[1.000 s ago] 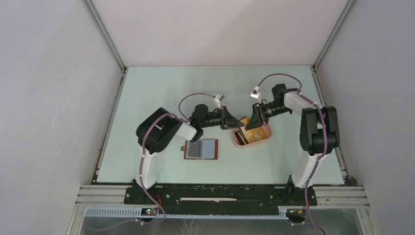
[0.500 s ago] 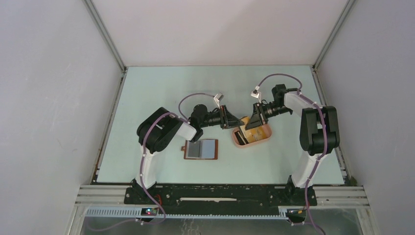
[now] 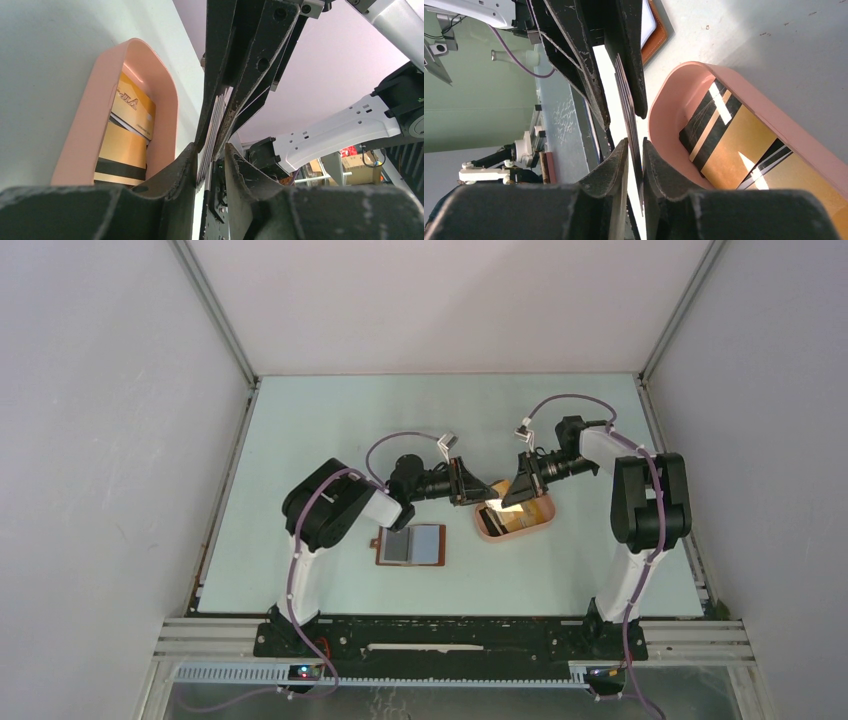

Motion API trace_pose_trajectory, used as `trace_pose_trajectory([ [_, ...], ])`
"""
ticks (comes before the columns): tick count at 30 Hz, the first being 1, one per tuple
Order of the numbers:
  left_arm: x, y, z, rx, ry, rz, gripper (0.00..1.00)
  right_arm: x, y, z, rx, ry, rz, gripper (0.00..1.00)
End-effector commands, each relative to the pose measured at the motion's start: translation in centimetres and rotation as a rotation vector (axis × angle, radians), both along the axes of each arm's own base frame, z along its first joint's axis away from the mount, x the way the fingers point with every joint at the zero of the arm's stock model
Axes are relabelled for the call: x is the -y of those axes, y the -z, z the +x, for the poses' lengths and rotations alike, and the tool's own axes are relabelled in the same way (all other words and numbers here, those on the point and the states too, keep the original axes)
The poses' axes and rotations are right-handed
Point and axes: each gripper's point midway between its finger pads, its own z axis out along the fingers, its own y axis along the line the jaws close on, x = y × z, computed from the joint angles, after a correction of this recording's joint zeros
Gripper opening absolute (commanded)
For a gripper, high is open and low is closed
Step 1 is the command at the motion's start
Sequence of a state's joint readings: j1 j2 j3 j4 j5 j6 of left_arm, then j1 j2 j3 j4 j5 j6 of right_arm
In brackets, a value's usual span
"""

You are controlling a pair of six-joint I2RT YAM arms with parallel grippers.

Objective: Put the credit cards into the card holder
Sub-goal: Pick up the credit card from the storage box.

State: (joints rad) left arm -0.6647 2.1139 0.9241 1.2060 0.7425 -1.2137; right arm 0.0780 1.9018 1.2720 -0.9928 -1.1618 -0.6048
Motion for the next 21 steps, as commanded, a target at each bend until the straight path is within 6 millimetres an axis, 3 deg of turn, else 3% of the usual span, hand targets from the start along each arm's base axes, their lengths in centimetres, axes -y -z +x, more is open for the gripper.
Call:
trace_pose_trajectory([
  [1, 0.6, -1.9, -0.5, 0.079, 0.054, -0.058, 0.31, 0.4, -0.6, 1.3, 0.056, 0.007, 0.011, 0.23],
  [12, 0.1, -1.5, -0.5, 0.086, 0.068, -0.048, 0.32, 0.8, -0.7, 1.4, 0.049, 0.010, 0.028, 0.23],
  [21, -0.1, -1.3, -0.4, 0.059, 0.073, -0.060, 0.17, 1.5, -0.8, 1.8, 0.038, 0.035, 0.042, 0.23],
])
